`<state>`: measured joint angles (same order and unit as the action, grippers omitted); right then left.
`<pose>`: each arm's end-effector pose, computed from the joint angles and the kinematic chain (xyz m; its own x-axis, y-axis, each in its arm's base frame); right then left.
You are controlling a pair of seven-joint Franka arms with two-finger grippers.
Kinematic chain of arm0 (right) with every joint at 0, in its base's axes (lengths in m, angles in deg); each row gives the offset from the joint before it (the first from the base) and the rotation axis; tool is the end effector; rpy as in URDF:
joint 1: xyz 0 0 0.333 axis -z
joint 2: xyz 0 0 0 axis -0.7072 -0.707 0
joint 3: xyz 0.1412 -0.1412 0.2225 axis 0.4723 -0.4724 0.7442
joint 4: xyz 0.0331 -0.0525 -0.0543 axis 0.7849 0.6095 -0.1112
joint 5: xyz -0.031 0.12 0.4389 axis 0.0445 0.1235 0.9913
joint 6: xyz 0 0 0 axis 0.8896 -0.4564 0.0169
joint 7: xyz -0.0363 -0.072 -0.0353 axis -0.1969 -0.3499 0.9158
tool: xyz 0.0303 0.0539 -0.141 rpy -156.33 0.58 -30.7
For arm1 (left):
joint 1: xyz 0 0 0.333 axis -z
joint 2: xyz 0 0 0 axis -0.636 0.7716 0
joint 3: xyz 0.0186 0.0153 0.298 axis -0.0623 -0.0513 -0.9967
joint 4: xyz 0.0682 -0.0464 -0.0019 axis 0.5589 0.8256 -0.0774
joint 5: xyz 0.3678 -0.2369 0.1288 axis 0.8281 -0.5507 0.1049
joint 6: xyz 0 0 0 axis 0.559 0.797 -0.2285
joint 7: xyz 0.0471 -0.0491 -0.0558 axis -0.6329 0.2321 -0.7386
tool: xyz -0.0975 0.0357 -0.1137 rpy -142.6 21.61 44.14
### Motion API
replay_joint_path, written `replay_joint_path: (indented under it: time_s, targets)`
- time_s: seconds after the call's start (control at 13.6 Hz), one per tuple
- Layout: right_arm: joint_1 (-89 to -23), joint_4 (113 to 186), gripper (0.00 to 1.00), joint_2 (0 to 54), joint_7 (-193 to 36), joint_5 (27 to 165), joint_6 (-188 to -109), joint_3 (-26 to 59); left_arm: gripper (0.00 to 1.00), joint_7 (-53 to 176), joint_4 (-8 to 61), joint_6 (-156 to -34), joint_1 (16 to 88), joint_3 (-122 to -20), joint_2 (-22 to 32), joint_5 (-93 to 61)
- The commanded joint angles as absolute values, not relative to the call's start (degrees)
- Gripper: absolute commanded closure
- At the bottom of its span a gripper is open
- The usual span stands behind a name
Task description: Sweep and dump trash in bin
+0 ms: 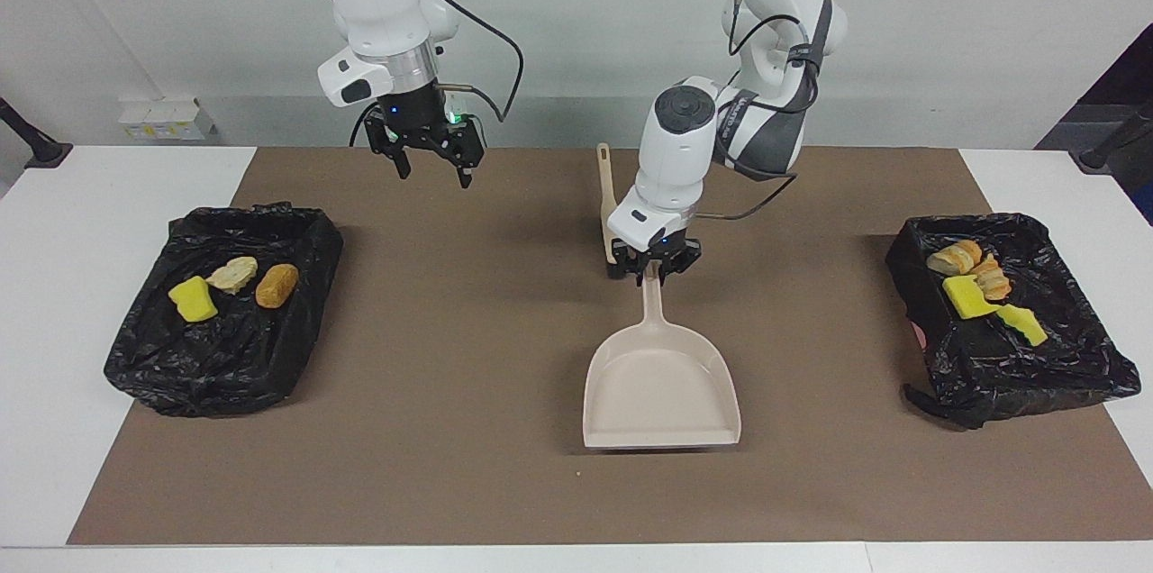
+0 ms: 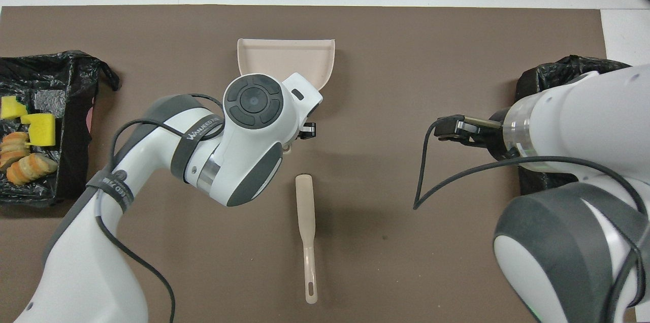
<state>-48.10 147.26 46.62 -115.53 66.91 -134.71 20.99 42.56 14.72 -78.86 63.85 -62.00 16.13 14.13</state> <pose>0.5969 0.1609 0.5209 0.9602 -0.2636 0.0923 -0.2582 -0.9638 -0.0658 0.5878 -0.4090 0.3016 0.9957 -0.0616 0.0688 -0.0641 -0.9974 0.0339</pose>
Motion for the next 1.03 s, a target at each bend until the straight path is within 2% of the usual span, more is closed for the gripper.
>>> replay_joint_path:
  time_s: [0.0,0.29,0.66,0.74,0.81,0.88,0.96]
  targets:
    - [-45.63,142.24,0.00,44.47,-111.29,64.14,-130.65,21.71,1.00,41.64,15.61,-81.29,66.64,-63.18,17.77,13.39]
    - [-45.01,132.66,0.00,40.34,-110.04,62.38,-121.77,21.28,1.00,40.05,15.43,-81.29,68.15,-63.18,17.96,13.30]
    - [-45.10,130.80,0.00,40.07,-109.96,62.82,-119.47,16.80,1.00,39.96,17.10,-82.43,68.67,-63.18,17.79,13.30]
    - [-45.18,130.62,0.00,40.15,-109.70,63.08,-119.03,16.09,0.88,39.88,17.71,-83.22,68.85,-63.18,17.70,13.30]
    - [-45.45,130.71,0.00,40.24,-109.34,63.43,-119.29,15.65,0.57,39.87,18.15,-84.18,68.85,-63.18,17.61,13.30]
    - [-45.54,131.23,0.00,40.68,-109.25,63.61,-119.64,15.56,0.05,40.05,18.16,-84.54,68.85,-63.18,17.61,13.30]
    - [-45.45,131.93,0.00,41.03,-109.25,63.70,-119.56,15.30,0.00,40.75,18.07,-84.37,68.68,-63.18,17.70,13.30]
